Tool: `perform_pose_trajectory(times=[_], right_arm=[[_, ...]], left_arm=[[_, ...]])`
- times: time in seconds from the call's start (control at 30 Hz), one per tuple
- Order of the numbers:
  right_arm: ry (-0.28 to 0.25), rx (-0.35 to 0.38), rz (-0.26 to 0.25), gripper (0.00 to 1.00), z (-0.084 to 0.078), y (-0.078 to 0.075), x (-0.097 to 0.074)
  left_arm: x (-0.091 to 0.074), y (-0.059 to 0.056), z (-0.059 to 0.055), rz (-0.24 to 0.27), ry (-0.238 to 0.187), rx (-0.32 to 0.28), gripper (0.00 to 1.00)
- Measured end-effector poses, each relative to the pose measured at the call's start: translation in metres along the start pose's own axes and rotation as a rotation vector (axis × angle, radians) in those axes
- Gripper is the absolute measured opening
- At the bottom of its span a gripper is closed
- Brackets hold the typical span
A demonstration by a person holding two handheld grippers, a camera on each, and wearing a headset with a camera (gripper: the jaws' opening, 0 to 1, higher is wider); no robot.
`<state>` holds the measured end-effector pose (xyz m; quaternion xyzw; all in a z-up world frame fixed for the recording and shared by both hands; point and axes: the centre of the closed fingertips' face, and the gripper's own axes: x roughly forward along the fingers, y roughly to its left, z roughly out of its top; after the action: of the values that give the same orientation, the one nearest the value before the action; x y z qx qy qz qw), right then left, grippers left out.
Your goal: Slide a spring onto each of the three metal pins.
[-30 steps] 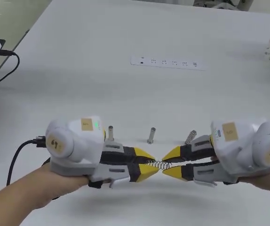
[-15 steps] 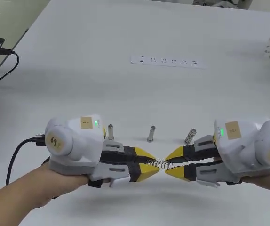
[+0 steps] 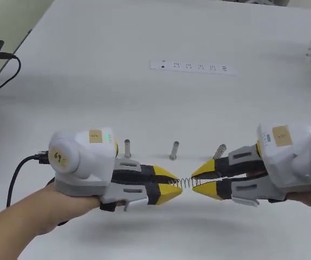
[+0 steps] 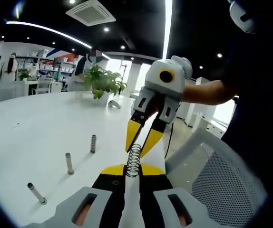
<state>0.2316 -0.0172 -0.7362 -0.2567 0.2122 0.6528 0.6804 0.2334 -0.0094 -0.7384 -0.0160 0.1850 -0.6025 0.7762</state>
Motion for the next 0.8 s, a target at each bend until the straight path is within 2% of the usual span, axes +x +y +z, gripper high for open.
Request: perform_pose_trajectory(times=[0.2, 0.43, 0.47, 0.5, 0.63, 0.8], right_arm=[[0.001, -0.036, 0.033, 0.07, 0.009, 0.004, -0.003], [-0.059, -0.047, 0.055, 0.07, 0.035, 0.009, -0.001], [-0.076, -0.038, 0.057, 0.07, 0.039, 0.009, -0.001], [-0.118, -0.01, 0.055, 0.07, 0.047, 0.009, 0.0], [-0.181, 0.017, 0.037, 0.07, 0.058, 0.005, 0.001], [-0.224, 0.036, 0.012, 0.07, 0.059, 0.005, 0.005]], left_arm=[[0.002, -0.004, -0.004, -0.015, 0.023, 0.017, 0.02], [0.003, -0.003, -0.008, -0.009, 0.045, 0.044, 0.02], [0.003, -0.002, -0.008, -0.004, 0.05, 0.05, 0.02], [0.004, -0.003, -0.007, -0.008, 0.043, 0.056, 0.02], [0.005, -0.006, 0.0, -0.009, 0.023, 0.059, 0.02], [0.005, -0.005, 0.0, -0.005, 0.029, 0.072, 0.02]])
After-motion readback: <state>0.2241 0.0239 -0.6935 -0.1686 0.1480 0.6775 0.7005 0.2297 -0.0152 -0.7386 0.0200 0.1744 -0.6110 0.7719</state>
